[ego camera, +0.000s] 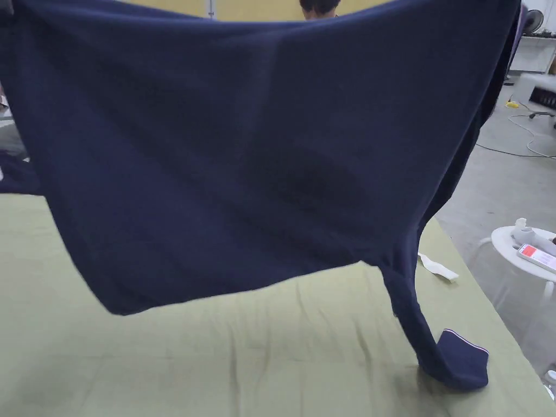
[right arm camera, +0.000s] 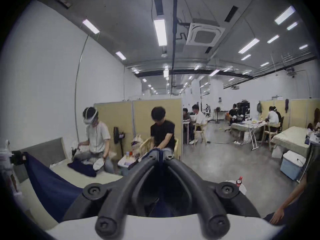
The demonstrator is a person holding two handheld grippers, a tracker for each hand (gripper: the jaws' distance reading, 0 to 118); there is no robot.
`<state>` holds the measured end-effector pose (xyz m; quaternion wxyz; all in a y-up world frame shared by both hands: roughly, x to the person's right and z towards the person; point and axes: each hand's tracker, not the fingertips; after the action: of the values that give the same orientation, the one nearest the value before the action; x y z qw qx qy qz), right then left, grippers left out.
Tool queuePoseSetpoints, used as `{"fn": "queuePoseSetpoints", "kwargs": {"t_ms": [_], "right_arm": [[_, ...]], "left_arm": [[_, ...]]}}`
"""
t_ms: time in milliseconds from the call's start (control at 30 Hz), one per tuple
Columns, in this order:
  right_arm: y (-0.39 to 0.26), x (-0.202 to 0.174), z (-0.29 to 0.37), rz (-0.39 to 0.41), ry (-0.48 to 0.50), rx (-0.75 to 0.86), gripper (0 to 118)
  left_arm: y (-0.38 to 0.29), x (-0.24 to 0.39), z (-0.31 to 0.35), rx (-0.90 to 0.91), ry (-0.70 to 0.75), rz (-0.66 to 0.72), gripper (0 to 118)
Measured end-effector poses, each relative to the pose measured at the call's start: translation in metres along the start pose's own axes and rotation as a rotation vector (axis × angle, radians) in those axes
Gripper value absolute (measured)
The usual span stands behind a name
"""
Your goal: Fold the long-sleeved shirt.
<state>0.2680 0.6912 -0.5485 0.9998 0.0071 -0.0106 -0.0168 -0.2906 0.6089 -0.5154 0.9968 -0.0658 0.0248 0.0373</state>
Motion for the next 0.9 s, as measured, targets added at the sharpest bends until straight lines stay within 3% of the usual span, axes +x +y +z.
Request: {"fn": "queuePoseSetpoints", "kwargs": {"t_ms": [67, 200, 367, 567, 767, 900], "right_arm": [[0.022, -0.011, -0.014, -0.007, -0.022, 0.006, 2], [0.055, -0.032, -0.051, 0.090, -0.103, 0.010, 2], [0.089, -0.047, -0.095, 0.152, -0.108, 0.032, 2], [0.114, -0.050, -0.120, 0.162, -0.111, 0.125, 2], [0.014, -0.035, -0.131, 0.136, -0.067, 0.023, 2], [-0.096, -0.011, -0.123, 0.012, -0.006, -0.072, 2]], "left_arm": [[0.025, 0.012, -0.022, 0.008, 0.010, -0.009, 0], [0.070, 0.023, -0.065, 0.030, 0.031, -0.005, 0], [0.125, 0.030, -0.097, 0.111, 0.062, 0.046, 0], [0.155, 0.050, -0.103, 0.163, 0.083, 0.019, 0], [0.075, 0.063, -0.133, 0.060, 0.019, -0.085, 0], [-0.023, 0.062, -0.146, -0.056, -0.035, -0.099, 0]]}}
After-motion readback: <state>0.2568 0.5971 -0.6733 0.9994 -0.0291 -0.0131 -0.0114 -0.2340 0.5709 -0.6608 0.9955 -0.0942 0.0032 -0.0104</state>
